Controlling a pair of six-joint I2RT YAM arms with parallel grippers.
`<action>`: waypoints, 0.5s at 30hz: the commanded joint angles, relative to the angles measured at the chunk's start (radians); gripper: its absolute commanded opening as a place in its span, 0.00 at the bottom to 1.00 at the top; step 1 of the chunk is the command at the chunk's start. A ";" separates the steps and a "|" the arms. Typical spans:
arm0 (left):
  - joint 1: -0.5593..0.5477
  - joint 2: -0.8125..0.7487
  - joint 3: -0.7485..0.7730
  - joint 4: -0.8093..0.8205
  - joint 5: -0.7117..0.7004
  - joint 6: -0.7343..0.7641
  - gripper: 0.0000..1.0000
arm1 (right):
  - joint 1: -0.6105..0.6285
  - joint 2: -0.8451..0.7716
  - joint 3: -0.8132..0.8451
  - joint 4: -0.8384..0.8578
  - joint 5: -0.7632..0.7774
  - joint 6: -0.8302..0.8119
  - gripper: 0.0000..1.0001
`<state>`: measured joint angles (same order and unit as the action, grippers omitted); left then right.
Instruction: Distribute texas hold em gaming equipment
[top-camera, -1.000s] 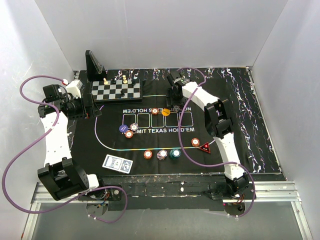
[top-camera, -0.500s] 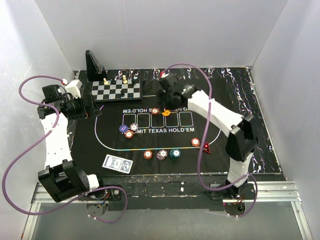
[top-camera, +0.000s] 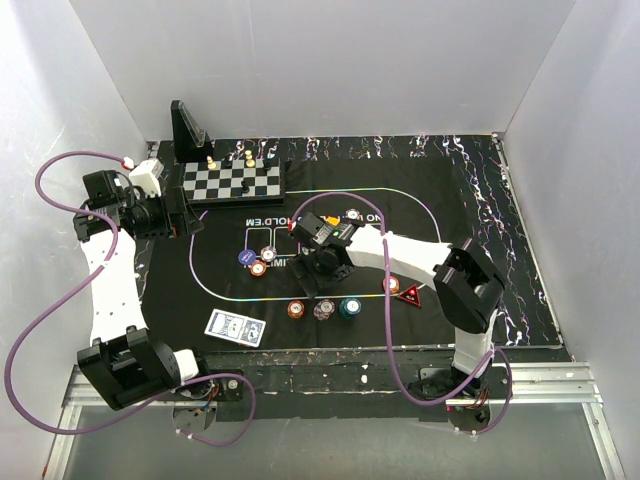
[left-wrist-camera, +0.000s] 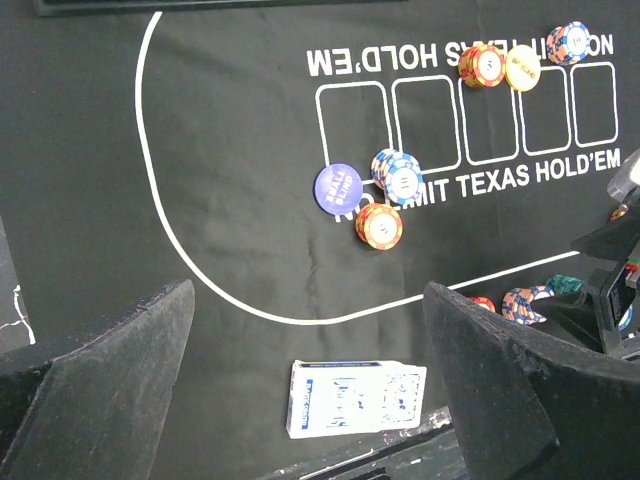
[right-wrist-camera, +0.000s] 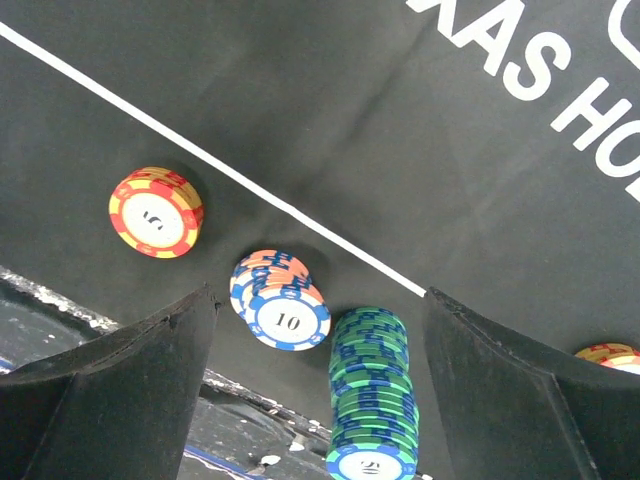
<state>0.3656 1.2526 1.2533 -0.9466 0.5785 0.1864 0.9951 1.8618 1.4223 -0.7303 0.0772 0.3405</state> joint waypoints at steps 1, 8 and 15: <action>0.006 -0.042 0.023 -0.024 0.015 0.007 1.00 | 0.013 -0.003 -0.019 0.052 -0.059 0.003 0.90; 0.007 -0.038 0.032 -0.029 0.006 0.009 1.00 | 0.020 -0.016 -0.118 0.150 -0.142 -0.011 0.91; 0.007 -0.033 0.037 -0.032 -0.003 0.005 1.00 | 0.020 -0.004 -0.134 0.174 -0.146 -0.014 0.92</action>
<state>0.3656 1.2510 1.2564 -0.9726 0.5770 0.1898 1.0103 1.8614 1.2846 -0.5968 -0.0441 0.3363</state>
